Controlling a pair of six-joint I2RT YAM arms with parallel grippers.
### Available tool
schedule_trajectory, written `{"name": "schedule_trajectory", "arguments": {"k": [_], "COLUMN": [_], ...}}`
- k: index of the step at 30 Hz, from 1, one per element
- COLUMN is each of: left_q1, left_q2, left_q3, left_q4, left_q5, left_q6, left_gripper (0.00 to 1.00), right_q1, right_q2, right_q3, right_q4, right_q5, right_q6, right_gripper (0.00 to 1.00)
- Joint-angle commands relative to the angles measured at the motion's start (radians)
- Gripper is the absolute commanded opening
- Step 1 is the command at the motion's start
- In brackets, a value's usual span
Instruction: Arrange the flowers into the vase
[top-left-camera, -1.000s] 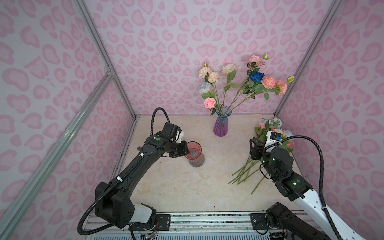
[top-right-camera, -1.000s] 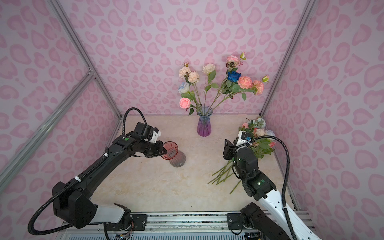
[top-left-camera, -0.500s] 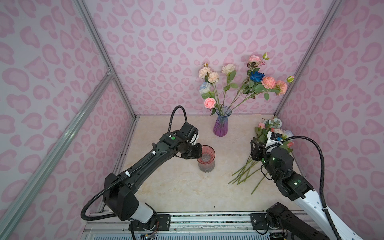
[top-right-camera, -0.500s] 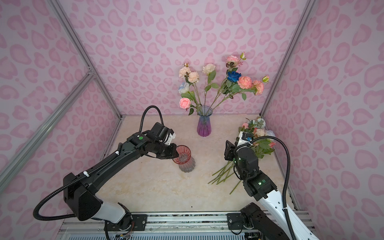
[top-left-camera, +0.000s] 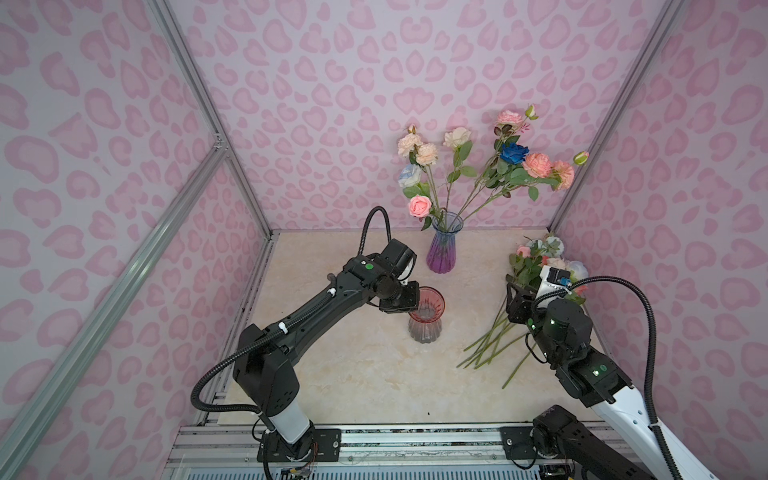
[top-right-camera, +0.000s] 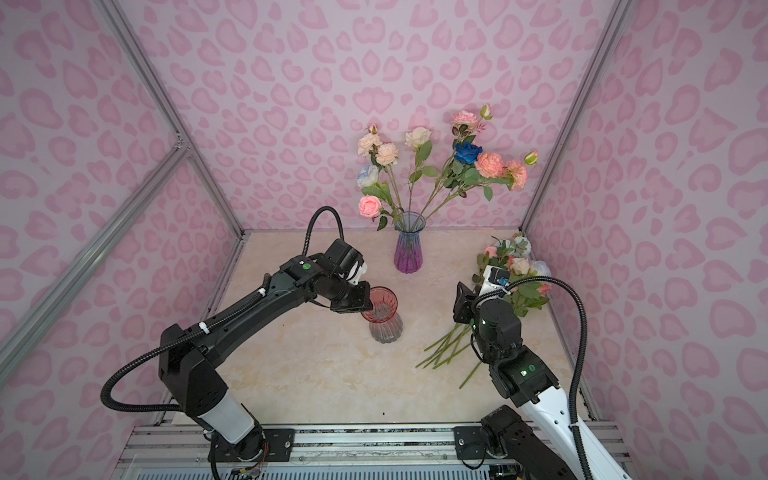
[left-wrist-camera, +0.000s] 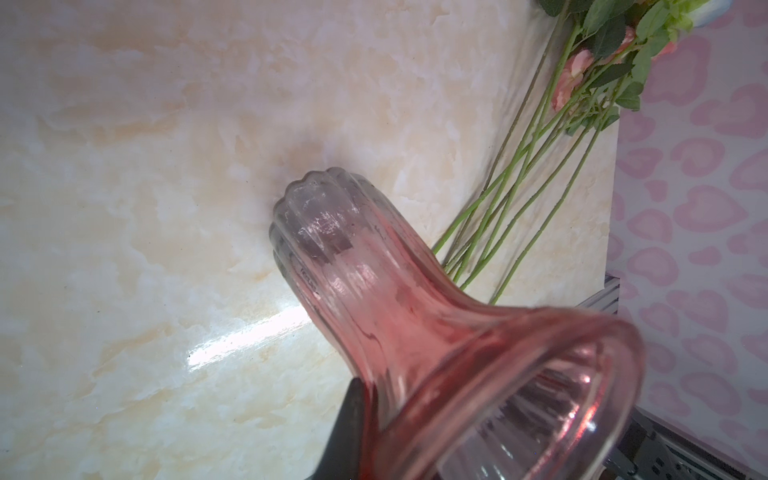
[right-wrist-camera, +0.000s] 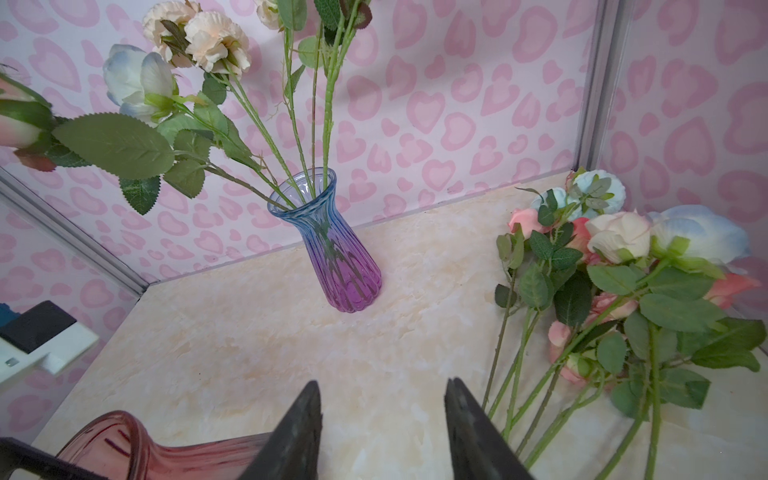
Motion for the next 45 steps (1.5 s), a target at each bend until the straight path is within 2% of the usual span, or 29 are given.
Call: {"name": "schedule_trajectory", "arguments": {"k": [1, 3, 8, 14, 19, 25, 30, 32, 33, 37, 40, 45], "left_q1": [0.001, 0.0, -0.001, 0.0, 0.0, 0.0, 0.0, 0.0, 0.0, 0.005, 0.011, 0.012], "left_q2": [0.028, 0.046, 0.076, 0.07, 0.031, -0.16, -0.359, -0.456, -0.518, -0.765, -0.895, -0.952], "left_q3": [0.036, 0.066, 0.128, 0.192, 0.191, 0.11, 0.028, -0.036, -0.094, -0.441, -0.646, -0.819], "left_q4": [-0.035, -0.058, -0.094, -0.093, -0.095, -0.062, 0.035, 0.097, 0.135, 0.331, 0.405, 0.454], "left_q5": [0.006, 0.006, -0.024, -0.043, -0.061, -0.128, -0.097, -0.105, -0.148, -0.442, -0.607, -0.575], "left_q6": [0.023, 0.03, 0.046, 0.053, 0.079, 0.144, 0.182, 0.205, 0.207, 0.166, 0.063, -0.014], "left_gripper": [0.18, 0.23, 0.26, 0.44, 0.51, 0.66, 0.7, 0.7, 0.71, 0.82, 0.89, 0.89], "right_q1": [-0.002, -0.004, -0.008, -0.043, -0.05, -0.05, -0.061, -0.088, -0.117, -0.264, -0.354, -0.436], "right_q2": [-0.001, 0.003, 0.004, 0.009, 0.011, 0.064, 0.128, 0.161, 0.186, 0.339, 0.45, 0.69], "right_q3": [-0.004, 0.0, 0.009, 0.009, 0.011, 0.067, 0.134, 0.151, 0.156, 0.162, 0.137, 0.208], "right_q4": [0.006, 0.008, 0.022, 0.026, 0.013, -0.064, -0.148, -0.179, -0.193, -0.213, -0.163, -0.166], "right_q5": [0.006, 0.002, -0.017, -0.066, -0.064, -0.037, 0.003, 0.012, -0.006, -0.169, -0.265, -0.296], "right_q6": [-0.004, -0.006, -0.008, -0.009, -0.002, 0.01, 0.006, 0.01, 0.018, 0.073, 0.116, 0.095], "right_gripper": [0.49, 0.49, 0.49, 0.5, 0.5, 0.5, 0.5, 0.49, 0.49, 0.45, 0.43, 0.42]}}
